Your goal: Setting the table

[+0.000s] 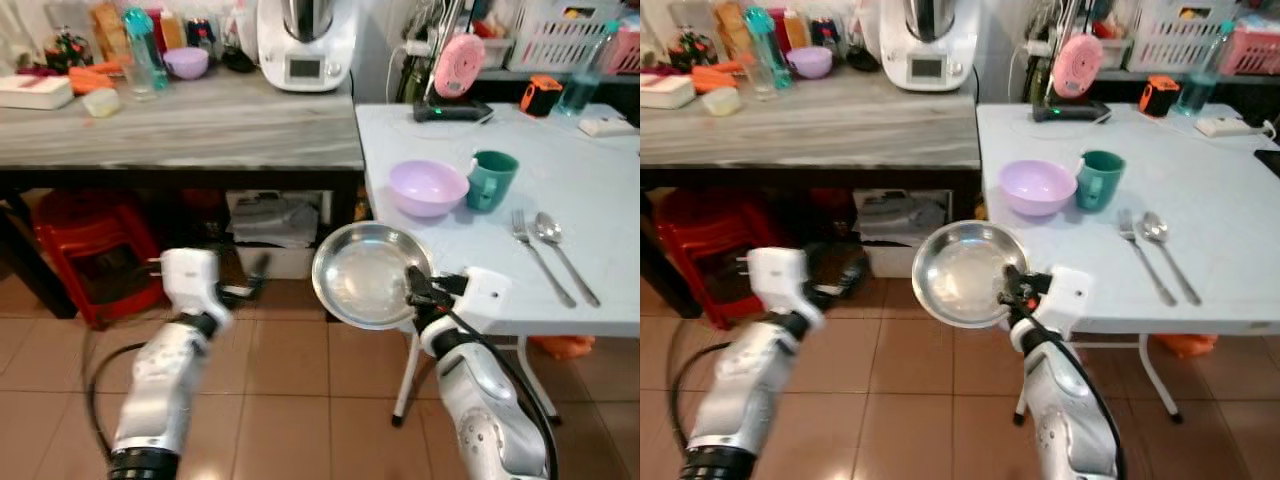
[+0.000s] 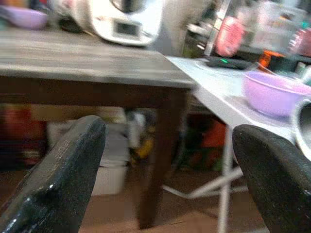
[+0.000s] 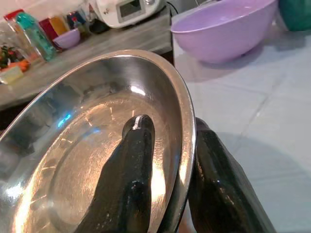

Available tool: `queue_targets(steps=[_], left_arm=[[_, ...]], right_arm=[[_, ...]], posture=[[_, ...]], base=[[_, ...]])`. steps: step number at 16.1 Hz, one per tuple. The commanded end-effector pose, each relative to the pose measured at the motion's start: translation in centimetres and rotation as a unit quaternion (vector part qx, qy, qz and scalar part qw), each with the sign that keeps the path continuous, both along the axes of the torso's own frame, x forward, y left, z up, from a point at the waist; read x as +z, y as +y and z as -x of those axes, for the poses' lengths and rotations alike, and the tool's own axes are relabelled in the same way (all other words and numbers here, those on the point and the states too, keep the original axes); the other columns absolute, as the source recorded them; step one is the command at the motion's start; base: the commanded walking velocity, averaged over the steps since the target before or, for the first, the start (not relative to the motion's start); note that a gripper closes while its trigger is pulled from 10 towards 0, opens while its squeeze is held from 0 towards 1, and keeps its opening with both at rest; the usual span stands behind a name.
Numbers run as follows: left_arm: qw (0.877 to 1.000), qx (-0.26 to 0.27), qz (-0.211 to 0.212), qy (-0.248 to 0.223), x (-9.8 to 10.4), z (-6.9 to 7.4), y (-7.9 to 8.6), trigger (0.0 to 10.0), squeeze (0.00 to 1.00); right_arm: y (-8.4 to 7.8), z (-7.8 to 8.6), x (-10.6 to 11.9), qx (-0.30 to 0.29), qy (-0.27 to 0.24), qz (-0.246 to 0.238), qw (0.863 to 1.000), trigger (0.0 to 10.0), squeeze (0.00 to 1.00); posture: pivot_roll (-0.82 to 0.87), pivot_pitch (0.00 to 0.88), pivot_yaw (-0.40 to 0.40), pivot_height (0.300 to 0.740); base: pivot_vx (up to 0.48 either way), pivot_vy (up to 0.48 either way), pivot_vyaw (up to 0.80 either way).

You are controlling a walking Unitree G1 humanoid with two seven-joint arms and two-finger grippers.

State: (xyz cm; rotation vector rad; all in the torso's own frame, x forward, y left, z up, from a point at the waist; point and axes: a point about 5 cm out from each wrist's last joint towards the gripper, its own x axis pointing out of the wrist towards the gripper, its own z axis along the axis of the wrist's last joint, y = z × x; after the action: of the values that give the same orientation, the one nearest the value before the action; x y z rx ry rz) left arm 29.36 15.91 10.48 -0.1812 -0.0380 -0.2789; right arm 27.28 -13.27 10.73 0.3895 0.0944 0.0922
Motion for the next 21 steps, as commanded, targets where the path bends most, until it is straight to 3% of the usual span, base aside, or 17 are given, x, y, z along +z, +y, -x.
queue_targets(steps=[1,8,18,21], left_arm=[[1.000,-0.013,-0.002,0.003,-0.15,-0.15,-1.03,10.0,0.00],[1.000,-0.012,0.006,0.000,-0.32,-0.27,-1.47,10.0,0.00],[1.000,-0.011,0.005,0.000,-0.45,-0.59,-1.81,10.0,0.00],[1.000,-0.015,0.000,-0.009,-0.22,-0.61,-1.91,10.0,0.00]], right_arm=[[-0.64,-0.01,0.43,-0.017,-0.010,-0.004,1.000,10.0,0.00],[-1.12,-0.15,0.72,-0.028,-0.021,0.005,0.999,10.0,0.00],[-1.27,-0.34,0.87,-0.034,-0.027,0.006,0.999,10.0,0.00],[-1.26,-0.42,0.94,-0.035,-0.029,0.006,0.999,10.0,0.00]], posture=[[0.01,0.000,0.018,0.740],[0.01,0.000,0.019,0.740],[0.00,0.000,0.021,0.740],[0.01,0.000,0.023,0.740]], base=[[0.000,0.315,0.00],[0.000,0.350,0.00],[0.000,0.444,0.51],[0.000,0.000,0.48]])
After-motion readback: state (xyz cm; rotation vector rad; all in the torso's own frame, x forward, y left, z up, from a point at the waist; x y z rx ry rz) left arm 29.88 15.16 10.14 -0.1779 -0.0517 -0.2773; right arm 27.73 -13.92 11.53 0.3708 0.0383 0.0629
